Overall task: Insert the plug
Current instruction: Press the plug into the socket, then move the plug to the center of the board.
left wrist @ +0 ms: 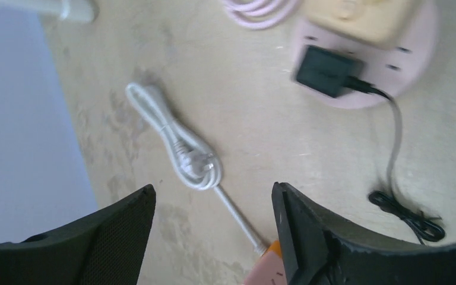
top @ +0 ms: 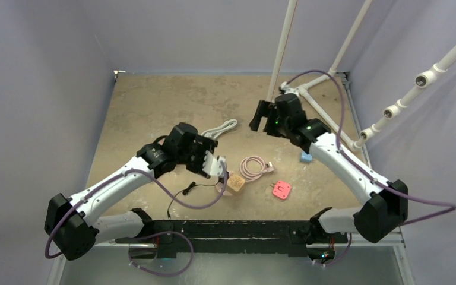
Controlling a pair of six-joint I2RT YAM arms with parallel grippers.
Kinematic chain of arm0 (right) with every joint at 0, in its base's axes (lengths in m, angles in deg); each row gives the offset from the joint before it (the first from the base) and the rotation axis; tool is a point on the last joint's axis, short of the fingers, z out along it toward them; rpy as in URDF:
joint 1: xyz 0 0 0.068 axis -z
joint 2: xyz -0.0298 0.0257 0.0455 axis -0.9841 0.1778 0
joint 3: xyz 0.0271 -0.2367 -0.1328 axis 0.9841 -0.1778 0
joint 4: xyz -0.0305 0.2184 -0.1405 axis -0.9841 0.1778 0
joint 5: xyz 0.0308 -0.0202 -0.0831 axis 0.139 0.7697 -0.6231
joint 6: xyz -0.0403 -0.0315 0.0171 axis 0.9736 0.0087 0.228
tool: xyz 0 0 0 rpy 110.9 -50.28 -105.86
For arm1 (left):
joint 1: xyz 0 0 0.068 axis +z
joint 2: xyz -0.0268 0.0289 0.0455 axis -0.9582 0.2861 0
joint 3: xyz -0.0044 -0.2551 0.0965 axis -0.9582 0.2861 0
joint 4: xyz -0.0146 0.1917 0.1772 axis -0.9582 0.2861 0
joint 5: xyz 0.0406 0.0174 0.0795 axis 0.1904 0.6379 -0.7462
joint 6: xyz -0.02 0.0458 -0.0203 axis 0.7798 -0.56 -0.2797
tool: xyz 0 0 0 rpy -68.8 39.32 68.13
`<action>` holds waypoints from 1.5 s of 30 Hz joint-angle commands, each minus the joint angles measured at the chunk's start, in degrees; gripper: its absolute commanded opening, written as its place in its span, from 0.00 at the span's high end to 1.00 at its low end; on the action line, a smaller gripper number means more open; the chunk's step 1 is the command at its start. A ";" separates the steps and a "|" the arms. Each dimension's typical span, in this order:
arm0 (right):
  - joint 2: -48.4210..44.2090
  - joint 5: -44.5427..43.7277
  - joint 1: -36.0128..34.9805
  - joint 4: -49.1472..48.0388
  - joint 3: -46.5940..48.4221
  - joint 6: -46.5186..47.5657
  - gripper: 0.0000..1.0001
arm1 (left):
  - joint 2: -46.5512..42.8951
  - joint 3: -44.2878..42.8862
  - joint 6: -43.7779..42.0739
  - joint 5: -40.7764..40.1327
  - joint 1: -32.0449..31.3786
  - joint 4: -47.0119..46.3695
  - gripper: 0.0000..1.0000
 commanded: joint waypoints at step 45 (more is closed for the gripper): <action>5.55 -5.00 30.75 9.54 -11.98 -12.87 0.01 | 0.18 -7.58 31.44 -18.53 22.28 8.44 0.01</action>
